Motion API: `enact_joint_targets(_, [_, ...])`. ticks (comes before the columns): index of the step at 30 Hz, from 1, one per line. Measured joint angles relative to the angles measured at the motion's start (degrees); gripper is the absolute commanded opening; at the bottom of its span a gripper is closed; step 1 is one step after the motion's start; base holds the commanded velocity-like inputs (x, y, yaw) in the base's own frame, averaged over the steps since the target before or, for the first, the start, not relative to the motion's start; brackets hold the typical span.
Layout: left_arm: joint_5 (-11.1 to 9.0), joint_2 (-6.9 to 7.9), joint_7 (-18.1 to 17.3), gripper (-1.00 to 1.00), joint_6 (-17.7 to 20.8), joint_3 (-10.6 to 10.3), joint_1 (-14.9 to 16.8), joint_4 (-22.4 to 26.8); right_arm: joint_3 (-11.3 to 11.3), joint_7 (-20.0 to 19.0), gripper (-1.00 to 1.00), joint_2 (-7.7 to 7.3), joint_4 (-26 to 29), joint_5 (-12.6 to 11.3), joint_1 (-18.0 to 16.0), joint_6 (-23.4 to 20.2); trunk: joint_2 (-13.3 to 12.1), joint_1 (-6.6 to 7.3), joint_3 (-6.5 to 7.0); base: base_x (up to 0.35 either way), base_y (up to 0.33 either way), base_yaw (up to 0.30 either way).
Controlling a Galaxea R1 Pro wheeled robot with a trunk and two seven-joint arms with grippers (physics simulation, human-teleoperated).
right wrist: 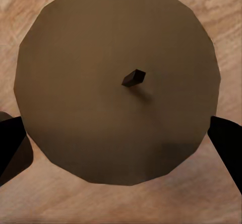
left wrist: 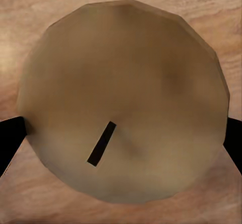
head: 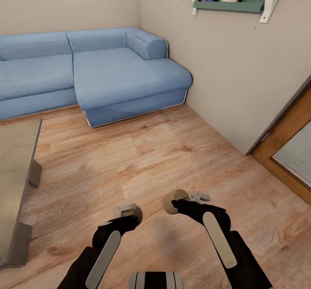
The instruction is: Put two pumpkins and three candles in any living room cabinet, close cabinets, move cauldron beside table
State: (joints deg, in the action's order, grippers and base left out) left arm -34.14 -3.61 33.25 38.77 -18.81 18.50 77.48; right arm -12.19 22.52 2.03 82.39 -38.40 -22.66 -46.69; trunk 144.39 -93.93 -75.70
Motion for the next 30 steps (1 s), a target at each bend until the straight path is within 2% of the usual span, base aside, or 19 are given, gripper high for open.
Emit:
enact_joint_targets(7, [0.03, 0.00, 0.00, -1.00, 0.02, -0.01, 0.00, 0.00, 0.00, 0.00, -1.00, 0.00, -0.01, 0.03, 0.00, -0.01, -0.09, 0.17, 1.55, -0.055, 0.000, 0.291])
enact_joint_targets(30, [-0.01, 0.00, 0.00, -1.00, 0.05, 0.07, 0.00, 0.00, 0.08, 0.00, -1.00, 0.00, -0.43, -0.03, 0.00, 0.01, -0.40, 0.75, 6.65, -0.310, 0.000, 0.290])
